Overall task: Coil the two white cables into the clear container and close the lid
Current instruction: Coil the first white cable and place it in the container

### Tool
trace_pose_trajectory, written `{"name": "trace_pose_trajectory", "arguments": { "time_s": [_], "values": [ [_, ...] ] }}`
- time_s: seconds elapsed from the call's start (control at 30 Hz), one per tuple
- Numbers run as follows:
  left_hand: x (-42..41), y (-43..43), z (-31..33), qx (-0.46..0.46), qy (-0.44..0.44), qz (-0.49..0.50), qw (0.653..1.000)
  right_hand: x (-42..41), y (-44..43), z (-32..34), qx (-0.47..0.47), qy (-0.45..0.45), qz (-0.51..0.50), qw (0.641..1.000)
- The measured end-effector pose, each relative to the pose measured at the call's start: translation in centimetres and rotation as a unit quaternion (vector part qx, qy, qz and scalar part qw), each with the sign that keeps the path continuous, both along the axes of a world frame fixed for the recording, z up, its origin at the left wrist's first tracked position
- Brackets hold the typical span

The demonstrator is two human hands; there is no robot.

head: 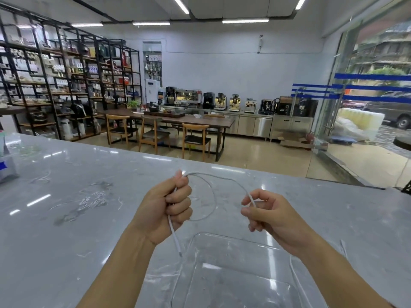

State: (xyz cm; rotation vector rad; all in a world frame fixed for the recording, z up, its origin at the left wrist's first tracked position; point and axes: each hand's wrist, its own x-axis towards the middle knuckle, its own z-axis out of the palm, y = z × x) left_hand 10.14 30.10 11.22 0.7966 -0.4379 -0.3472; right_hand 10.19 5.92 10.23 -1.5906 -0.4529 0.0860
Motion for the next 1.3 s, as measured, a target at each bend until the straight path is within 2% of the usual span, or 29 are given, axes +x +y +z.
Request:
{"name": "trace_pose_trajectory", "arguments": {
  "time_s": [0.07,0.13,0.23,0.27,0.3,0.37,0.4,0.43,0.53,0.63,0.73,0.77,0.8,0.87,0.93,1.0,1.07,1.2,1.3],
  "values": [
    [0.5,1.3,1.2,-0.040,-0.008,0.027,0.999,0.3,-0.2,-0.3,0.027,-0.015,-0.013,0.999],
    [0.9,2.5,2.6,-0.072,-0.018,0.051,0.996,0.5,-0.3,-0.3,0.004,-0.095,-0.098,0.991],
    [1.1,3.2,4.2,-0.076,-0.039,0.071,0.994,0.8,-0.7,0.3,0.007,-0.253,-0.253,0.934],
    [1.1,3.2,4.6,-0.072,-0.046,0.071,0.994,0.9,-0.9,0.6,-0.027,-0.334,-0.292,0.896],
    [1.0,3.1,4.8,-0.071,-0.052,0.069,0.994,1.0,-1.0,1.0,-0.098,-0.421,-0.326,0.841],
    [0.8,2.7,5.1,-0.070,-0.061,0.064,0.994,1.1,-1.2,1.3,-0.289,-0.538,-0.353,0.708],
    [0.7,2.6,5.1,-0.064,-0.064,0.065,0.994,1.0,-1.0,1.4,-0.370,-0.550,-0.347,0.664],
    [0.6,2.4,5.1,-0.056,-0.065,0.069,0.994,0.8,-0.5,1.4,-0.428,-0.539,-0.331,0.646],
    [0.6,1.7,4.7,-0.031,-0.058,0.085,0.994,0.1,0.7,0.8,-0.551,-0.482,-0.221,0.644],
    [0.5,0.5,4.1,-0.004,-0.041,0.094,0.995,-1.5,2.7,0.7,-0.650,-0.475,-0.091,0.586],
    [0.5,-1.1,3.3,0.071,-0.037,0.126,0.989,-3.0,5.0,2.0,-0.662,-0.406,0.049,0.628],
    [0.4,-1.5,3.2,0.098,-0.045,0.141,0.984,-3.6,5.7,2.8,-0.642,-0.415,0.066,0.641],
    [0.3,-2.1,2.9,0.127,-0.053,0.152,0.979,-4.3,6.1,3.6,-0.621,-0.445,0.062,0.643],
    [-0.1,-2.8,2.5,0.190,-0.068,0.157,0.967,-5.3,6.2,4.5,-0.515,-0.516,0.025,0.684],
    [-0.4,-3.2,2.1,0.262,-0.095,0.158,0.947,-5.4,6.1,5.0,-0.414,-0.528,0.020,0.741],
    [-0.6,-3.4,1.7,0.322,-0.136,0.177,0.920,-5.1,5.9,5.3,-0.364,-0.508,-0.002,0.781],
    [-0.7,-3.5,1.5,0.321,-0.150,0.176,0.918,-4.6,5.8,5.2,-0.329,-0.488,-0.024,0.808],
    [-1.0,-3.4,1.4,0.275,-0.123,0.103,0.948,-3.6,5.7,4.6,-0.226,-0.409,-0.072,0.881],
    [-0.7,-3.2,0.9,0.223,-0.055,0.143,0.963,-3.0,5.3,4.5,-0.164,-0.360,-0.080,0.915]
  ]
}}
